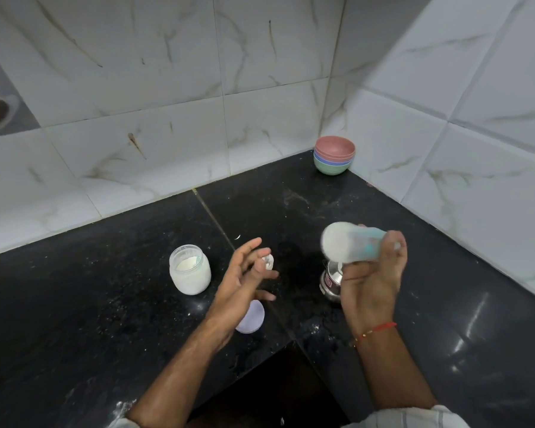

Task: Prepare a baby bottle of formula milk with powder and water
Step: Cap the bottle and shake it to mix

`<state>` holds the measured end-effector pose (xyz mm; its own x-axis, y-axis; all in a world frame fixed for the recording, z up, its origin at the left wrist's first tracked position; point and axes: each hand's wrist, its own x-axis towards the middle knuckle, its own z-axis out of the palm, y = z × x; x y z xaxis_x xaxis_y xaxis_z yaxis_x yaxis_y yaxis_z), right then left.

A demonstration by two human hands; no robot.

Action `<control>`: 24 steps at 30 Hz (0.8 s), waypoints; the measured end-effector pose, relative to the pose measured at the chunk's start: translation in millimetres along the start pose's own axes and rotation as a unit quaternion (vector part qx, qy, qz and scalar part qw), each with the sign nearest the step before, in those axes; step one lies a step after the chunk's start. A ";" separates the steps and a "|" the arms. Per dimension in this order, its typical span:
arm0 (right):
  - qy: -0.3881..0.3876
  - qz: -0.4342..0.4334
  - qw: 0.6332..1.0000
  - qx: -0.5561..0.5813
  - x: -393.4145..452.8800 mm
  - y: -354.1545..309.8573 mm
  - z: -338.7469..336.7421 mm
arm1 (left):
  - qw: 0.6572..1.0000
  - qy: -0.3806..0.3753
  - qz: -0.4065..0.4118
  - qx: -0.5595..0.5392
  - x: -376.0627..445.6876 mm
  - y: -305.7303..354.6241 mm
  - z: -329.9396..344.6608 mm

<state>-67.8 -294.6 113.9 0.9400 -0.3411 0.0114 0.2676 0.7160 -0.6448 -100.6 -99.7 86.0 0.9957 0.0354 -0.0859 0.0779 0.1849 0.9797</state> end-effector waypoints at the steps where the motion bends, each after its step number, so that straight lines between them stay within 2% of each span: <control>1: 0.005 0.002 1.000 0.002 2.4 -2.2 -1.3 | 1.000 0.027 0.006 0.000 0.5 -0.1 -2.5; 2: -0.035 0.013 0.999 -0.021 1.9 -3.6 -2.2 | 0.999 0.046 0.009 -0.002 0.8 -0.8 -5.6; 3: -0.109 0.032 0.991 -0.072 -1.0 -3.3 -3.4 | 0.998 0.060 0.008 -0.001 1.2 -1.9 -9.1; 4: -0.203 0.052 0.966 -0.149 -5.0 -2.1 -4.8 | 0.998 0.069 0.008 0.002 1.3 -2.8 -11.4; 5: -0.296 0.065 0.927 -0.221 -8.8 -0.4 -6.5 | 0.997 0.076 0.006 0.008 1.1 -3.8 -12.6; 6: -0.350 0.071 0.897 -0.260 -12.0 0.9 -8.5 | 0.997 0.081 0.003 0.015 0.7 -4.7 -12.7; 7: -0.346 0.067 0.903 -0.248 -12.7 0.8 -7.5 | 0.996 0.084 0.002 0.019 0.1 -6.0 -12.8; 8: -0.297 0.056 0.934 -0.190 -11.4 -0.3 -3.4 | 0.996 0.086 0.001 0.019 -0.5 -6.9 -12.8; 10: -0.126 0.034 0.991 -0.043 -2.2 -5.5 5.1 | 0.996 0.089 0.002 0.019 -1.7 -8.0 -13.0; 11: -0.052 0.005 0.999 0.005 5.1 -7.3 6.2 | 0.996 0.090 0.002 0.022 -2.6 -8.9 -13.3; 12: -0.010 -0.021 0.999 0.023 11.6 -8.6 4.5 | 0.996 0.091 0.000 0.025 -3.5 -9.9 -13.4; 13: -0.010 -0.031 0.999 0.010 14.9 -9.0 1.1 | 0.996 0.091 -0.002 0.025 -4.4 -10.4 -13.1; 14: -0.047 -0.018 0.998 -0.030 14.6 -9.4 -0.7 | 0.996 0.091 -0.004 0.025 -4.6 -10.5 -12.8; 15: -0.121 0.011 0.987 -0.102 11.7 -8.1 -2.1 | 0.995 0.091 -0.005 0.026 -4.2 -10.8 -12.6; 17: -0.283 0.071 0.928 -0.232 3.6 -4.8 -7.4 | 0.995 0.091 -0.008 0.031 -2.7 -12.0 -11.8; 18: -0.297 0.082 0.922 -0.234 2.3 -4.3 -9.3 | 0.995 0.090 -0.009 0.031 -1.9 -12.3 -11.3; 19: -0.259 0.073 0.946 -0.180 3.1 -5.4 -7.4 | 0.996 0.088 -0.009 0.030 -1.2 -12.3 -10.8; 21: -0.103 0.044 0.993 -0.030 10.9 -12.2 -1.3 | 0.996 0.084 -0.005 0.029 -1.0 -11.4 -9.2; 23: 0.008 -0.004 0.999 0.053 21.2 -14.9 -1.7 | 0.996 0.081 -0.002 0.033 -2.0 -11.6 -7.7; 24: 0.013 -0.009 0.999 0.046 21.6 -14.5 -2.7 | 0.996 0.080 -0.001 0.034 -2.5 -12.3 -7.2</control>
<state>-52.0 -314.0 121.4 0.9294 -0.3691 0.0012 0.3035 0.7625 -0.5715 -104.5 -95.0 72.9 0.9751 0.1926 -0.1103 0.0885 0.1184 0.9890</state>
